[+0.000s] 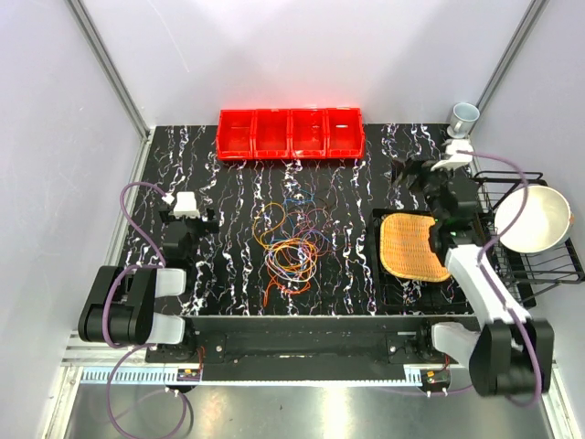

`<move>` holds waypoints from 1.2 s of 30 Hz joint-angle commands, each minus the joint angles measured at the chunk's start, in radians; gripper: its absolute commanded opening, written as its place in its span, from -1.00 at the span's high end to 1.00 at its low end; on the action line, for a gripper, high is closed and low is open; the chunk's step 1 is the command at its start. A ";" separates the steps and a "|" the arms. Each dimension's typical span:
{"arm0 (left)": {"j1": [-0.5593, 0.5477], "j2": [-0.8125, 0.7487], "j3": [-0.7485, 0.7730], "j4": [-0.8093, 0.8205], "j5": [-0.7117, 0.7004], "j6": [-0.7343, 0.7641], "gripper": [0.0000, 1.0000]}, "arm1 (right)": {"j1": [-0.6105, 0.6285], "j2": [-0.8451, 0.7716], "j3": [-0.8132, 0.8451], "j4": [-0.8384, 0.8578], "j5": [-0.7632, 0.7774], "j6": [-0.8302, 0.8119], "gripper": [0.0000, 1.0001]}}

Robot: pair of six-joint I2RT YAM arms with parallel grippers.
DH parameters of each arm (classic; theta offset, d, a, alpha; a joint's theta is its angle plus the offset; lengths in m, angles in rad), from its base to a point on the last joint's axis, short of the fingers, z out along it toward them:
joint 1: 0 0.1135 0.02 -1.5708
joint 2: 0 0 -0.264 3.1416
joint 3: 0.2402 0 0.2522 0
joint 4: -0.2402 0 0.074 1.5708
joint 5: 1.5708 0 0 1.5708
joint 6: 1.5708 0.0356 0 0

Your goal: Untangle the cables

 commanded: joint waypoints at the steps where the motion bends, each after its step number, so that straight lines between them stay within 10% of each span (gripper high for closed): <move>1: 0.010 0.003 0.019 0.075 0.022 0.000 -0.98 | 0.007 -0.015 -0.106 0.179 -0.371 0.527 -0.99; 4: 0.016 0.004 0.025 0.069 0.027 -0.007 -0.97 | 0.069 0.116 0.031 -0.017 -0.537 0.598 -0.99; 7: 0.024 -0.023 0.039 0.040 0.005 -0.016 -0.98 | 0.291 0.070 0.167 -0.378 -0.228 0.336 -0.99; 11: 0.021 -0.150 0.399 -0.695 -0.135 -0.161 -0.97 | 0.358 0.062 0.237 -0.543 -0.115 0.352 -0.99; 14: 0.024 -0.094 0.659 -1.242 -0.353 -0.557 -0.98 | 0.369 0.084 0.274 -0.620 -0.119 0.369 -1.00; 16: 0.054 0.018 0.740 -1.418 -0.224 -0.749 -0.97 | 0.374 0.067 0.277 -0.657 -0.089 0.379 -0.99; 18: 0.064 0.055 0.789 -1.420 -0.046 -0.686 -0.85 | 0.375 0.052 0.291 -0.702 -0.074 0.379 -1.00; 28: -0.410 -0.121 0.657 -1.364 -0.120 -0.542 -0.86 | 0.377 0.038 0.280 -0.831 -0.022 0.425 -1.00; 36: -0.720 0.073 0.724 -1.261 -0.143 -0.511 -0.75 | 0.377 0.015 0.228 -0.852 -0.049 0.449 -0.99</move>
